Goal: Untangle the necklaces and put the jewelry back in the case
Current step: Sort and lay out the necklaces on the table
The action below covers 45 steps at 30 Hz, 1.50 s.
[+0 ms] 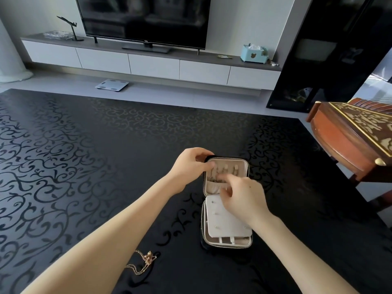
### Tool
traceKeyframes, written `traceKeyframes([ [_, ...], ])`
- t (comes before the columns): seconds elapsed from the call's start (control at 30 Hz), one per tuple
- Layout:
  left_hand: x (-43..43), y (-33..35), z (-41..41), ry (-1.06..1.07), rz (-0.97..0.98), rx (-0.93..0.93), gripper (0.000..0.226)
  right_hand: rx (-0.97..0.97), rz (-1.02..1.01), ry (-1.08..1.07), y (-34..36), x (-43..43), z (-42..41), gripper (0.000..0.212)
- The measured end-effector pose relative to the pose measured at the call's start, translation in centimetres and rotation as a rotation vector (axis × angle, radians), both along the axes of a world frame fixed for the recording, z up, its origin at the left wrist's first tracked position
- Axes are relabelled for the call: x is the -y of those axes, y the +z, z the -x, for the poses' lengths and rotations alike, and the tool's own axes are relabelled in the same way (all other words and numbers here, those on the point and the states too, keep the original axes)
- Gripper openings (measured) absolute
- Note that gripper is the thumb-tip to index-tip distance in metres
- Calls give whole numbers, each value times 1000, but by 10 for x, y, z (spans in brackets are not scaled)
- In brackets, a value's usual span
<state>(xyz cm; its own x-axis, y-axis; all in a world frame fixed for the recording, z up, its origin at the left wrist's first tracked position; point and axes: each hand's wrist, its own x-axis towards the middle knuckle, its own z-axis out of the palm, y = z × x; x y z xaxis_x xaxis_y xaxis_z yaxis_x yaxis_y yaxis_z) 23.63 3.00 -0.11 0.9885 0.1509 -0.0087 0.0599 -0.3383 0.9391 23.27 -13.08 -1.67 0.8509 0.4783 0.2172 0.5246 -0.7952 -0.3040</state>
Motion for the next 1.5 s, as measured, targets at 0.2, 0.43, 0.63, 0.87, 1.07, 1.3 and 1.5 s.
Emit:
traceKeyframes([
  [0.2, 7, 0, 5, 61, -182, 122, 22, -327, -99, -47, 3, -10, -2, 29],
  [0.43, 16, -3, 9, 128, -223, 168, 22, -178, 183, -99, 15, -28, 5, 34],
  [0.63, 17, -7, 10, 137, -280, 151, 23, -87, 97, -113, 8, -27, 7, 13],
  [0.87, 24, -8, 10, 150, -299, 197, 24, -124, -70, -203, -2, -20, 10, 12],
  [1.07, 20, -4, 6, 108, -283, 190, 25, -142, -44, -174, 1, -19, 7, 17],
  [1.3, -6, 10, 26, 50, -304, 154, 34, -146, -117, -100, 14, -20, 27, 16],
  [1.5, -58, -3, 98, 107, -595, 30, 14, -300, -104, 93, 7, -42, 79, 10],
])
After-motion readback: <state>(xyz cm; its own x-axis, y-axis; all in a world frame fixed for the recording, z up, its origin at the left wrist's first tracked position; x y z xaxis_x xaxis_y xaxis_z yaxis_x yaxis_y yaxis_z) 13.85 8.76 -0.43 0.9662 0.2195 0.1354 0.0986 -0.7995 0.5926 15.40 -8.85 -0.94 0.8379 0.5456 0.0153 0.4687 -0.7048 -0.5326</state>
